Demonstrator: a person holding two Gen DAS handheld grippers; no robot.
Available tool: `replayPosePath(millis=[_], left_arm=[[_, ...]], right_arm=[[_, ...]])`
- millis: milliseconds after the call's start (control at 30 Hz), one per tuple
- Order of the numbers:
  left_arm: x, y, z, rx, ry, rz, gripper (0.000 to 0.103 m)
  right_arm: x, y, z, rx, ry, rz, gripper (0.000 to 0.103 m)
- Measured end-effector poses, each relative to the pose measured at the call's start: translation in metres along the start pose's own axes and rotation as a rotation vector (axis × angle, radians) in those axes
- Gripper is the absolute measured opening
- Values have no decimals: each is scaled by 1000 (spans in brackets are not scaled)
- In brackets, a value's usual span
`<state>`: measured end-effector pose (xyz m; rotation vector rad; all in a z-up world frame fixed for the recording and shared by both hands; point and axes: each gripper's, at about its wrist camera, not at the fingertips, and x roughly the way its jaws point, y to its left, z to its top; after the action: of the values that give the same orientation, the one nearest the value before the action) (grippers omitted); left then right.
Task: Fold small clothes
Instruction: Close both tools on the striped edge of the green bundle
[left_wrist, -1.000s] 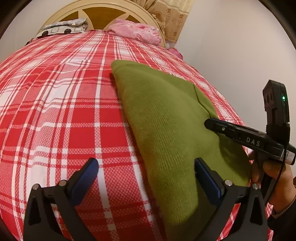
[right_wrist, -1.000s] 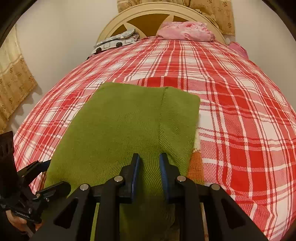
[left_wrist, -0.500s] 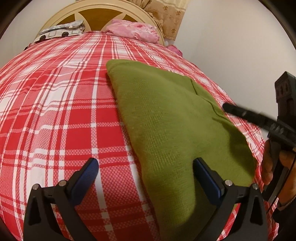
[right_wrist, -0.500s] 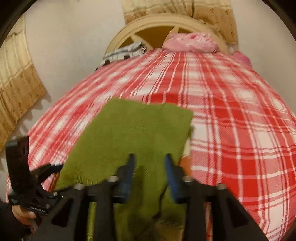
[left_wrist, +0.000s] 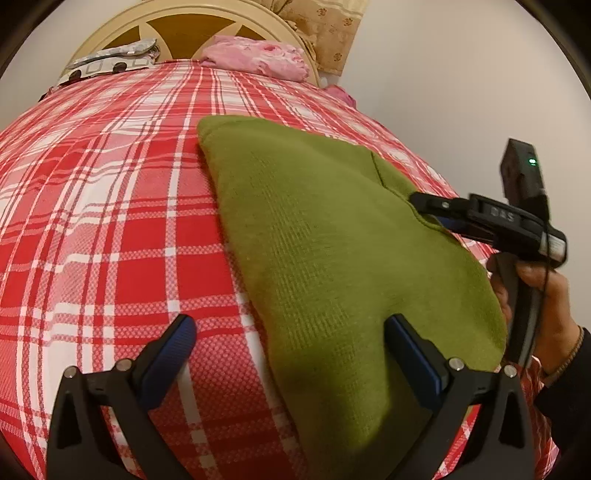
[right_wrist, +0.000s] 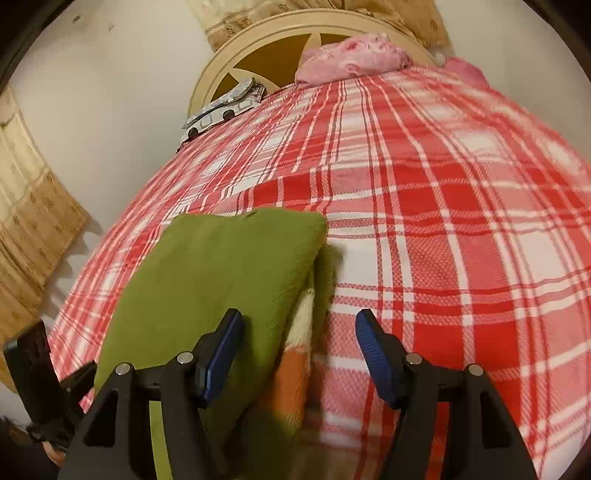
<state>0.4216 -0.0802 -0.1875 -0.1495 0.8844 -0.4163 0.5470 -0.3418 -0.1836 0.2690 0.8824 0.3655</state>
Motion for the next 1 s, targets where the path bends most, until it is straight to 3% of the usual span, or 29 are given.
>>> replayPosePath(millis=[233, 400, 467, 533, 567, 733, 1000], left_arm=[[2, 2, 2, 4, 2, -17, 103], [4, -1, 3, 23, 8, -46, 103], [3, -2, 4, 33, 10, -75, 95], [2, -3, 3, 39, 9, -127, 72], [0, -3, 3, 41, 4, -130, 71], [-15, -2, 2, 30, -25, -127, 41], [-57, -9, -15, 43, -55, -113, 34]], right_arm=[[23, -11, 5, 44, 42, 96, 64], [33, -8, 8, 70, 64, 163, 49], [37, -3, 8, 75, 62, 167, 40], [36, 2, 7, 86, 59, 173, 34], [34, 5, 7, 86, 54, 167, 30], [15, 18, 3, 81, 7, 144, 26], [-16, 50, -10, 77, -34, 159, 25]])
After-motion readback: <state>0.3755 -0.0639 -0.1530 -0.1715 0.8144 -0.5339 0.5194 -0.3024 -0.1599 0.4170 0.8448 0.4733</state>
